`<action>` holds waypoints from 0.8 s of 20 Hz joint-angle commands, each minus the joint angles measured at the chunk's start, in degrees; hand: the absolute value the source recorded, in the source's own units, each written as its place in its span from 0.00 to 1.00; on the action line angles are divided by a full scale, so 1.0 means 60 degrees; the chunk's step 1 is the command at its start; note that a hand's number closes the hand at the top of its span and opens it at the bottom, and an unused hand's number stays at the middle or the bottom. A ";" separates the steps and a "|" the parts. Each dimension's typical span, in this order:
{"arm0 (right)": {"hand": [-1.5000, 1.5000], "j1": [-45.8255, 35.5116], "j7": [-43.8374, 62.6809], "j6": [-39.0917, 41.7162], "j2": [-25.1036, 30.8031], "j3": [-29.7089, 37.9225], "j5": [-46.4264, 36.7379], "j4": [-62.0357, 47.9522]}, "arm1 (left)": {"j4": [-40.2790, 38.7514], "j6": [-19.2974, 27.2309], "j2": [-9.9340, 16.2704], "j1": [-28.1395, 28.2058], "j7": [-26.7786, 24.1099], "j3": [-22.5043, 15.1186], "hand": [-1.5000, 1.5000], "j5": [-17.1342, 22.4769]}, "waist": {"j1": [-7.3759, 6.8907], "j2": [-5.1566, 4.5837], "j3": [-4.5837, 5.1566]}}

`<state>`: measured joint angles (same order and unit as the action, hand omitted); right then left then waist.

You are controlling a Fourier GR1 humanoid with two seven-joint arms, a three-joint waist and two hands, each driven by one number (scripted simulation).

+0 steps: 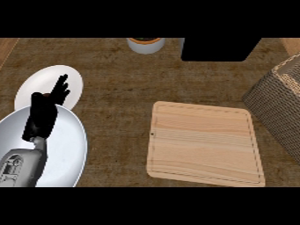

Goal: Pick the tomato from the cutting board and place it in the basket

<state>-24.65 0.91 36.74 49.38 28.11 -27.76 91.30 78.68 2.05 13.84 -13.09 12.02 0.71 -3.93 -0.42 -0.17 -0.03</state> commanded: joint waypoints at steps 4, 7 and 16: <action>1.00 0.0086 -0.2325 -0.1273 0.0039 -0.0691 -0.0923 -0.2440 | 0.0113 -0.0154 0.0136 -0.0068 0.0326 0.0200 0.50 -0.0018 | -0.0027 0.0001 -0.0001; 1.00 0.0137 -0.3030 -0.1730 0.0073 -0.0855 -0.1277 -0.3146 | 0.0160 -0.0025 -0.0149 0.0052 0.0168 -0.0018 0.50 -0.0210 | -0.0010 0.0007 0.0000; 0.00 -0.0621 -0.2997 -0.1393 -0.0546 -0.0907 -0.0921 -0.5684 | -0.0182 -0.0264 0.0064 -0.0066 -0.0110 0.0267 0.50 -0.0038 | -0.0050 0.0000 0.0001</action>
<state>-26.59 -16.22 27.82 47.19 22.56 -34.10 63.54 77.19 1.32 13.64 -13.62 10.97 1.68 -4.36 -0.60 -0.19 -0.02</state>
